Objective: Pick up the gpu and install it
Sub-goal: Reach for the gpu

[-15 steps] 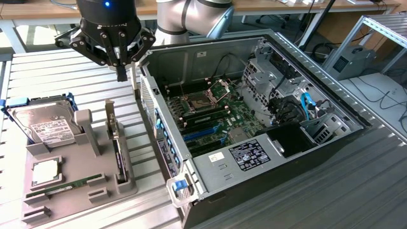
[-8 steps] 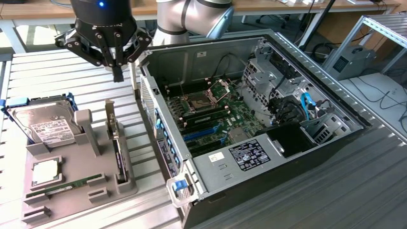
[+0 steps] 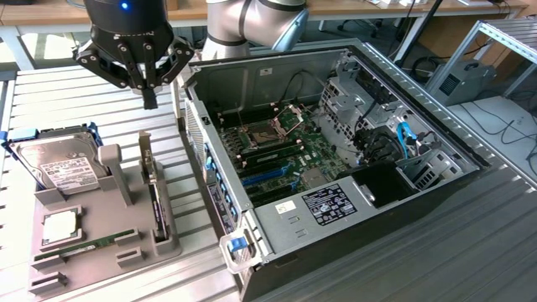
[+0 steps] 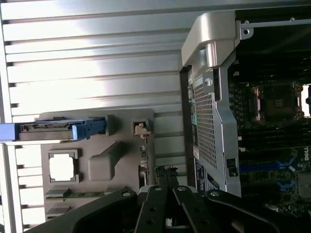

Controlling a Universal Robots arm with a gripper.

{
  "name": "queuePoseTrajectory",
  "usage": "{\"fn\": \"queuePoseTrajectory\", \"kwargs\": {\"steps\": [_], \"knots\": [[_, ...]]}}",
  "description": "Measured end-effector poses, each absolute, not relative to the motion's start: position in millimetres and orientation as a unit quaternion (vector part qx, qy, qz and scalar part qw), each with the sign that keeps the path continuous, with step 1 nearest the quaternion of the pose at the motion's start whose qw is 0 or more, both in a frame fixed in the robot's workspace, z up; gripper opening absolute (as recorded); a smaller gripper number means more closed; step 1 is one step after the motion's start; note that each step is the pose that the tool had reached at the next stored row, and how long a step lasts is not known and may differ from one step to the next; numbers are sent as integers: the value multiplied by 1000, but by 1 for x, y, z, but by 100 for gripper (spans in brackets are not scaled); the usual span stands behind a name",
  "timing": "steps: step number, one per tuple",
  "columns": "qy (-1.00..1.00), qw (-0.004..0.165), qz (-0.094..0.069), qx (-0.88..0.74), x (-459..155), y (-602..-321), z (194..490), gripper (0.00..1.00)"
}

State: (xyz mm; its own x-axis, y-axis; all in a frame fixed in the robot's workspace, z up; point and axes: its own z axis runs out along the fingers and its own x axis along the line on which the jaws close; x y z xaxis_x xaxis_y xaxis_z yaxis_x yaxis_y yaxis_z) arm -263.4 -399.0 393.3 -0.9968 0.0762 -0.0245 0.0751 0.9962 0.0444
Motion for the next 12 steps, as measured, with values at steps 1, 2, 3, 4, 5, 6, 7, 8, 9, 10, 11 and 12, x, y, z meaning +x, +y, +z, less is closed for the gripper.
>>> {"fn": "queuePoseTrajectory", "kwargs": {"steps": [1,2,3,4,5,6,7,8,9,10,11,12], "knots": [[999,13,22,38,-265,-399,393,11],[999,13,22,38,-266,-399,393,11],[999,13,22,38,-267,-399,393,11],[999,13,22,38,-267,-399,393,11],[999,13,22,38,-268,-399,393,11],[999,13,22,38,-269,-399,393,11],[999,13,22,38,-270,-399,393,11],[999,13,22,38,-271,-399,393,11],[999,13,22,38,-272,-399,393,11],[999,13,22,38,-273,-399,393,11],[999,13,22,38,-274,-399,393,11],[999,13,22,38,-284,-399,393,11]]}}
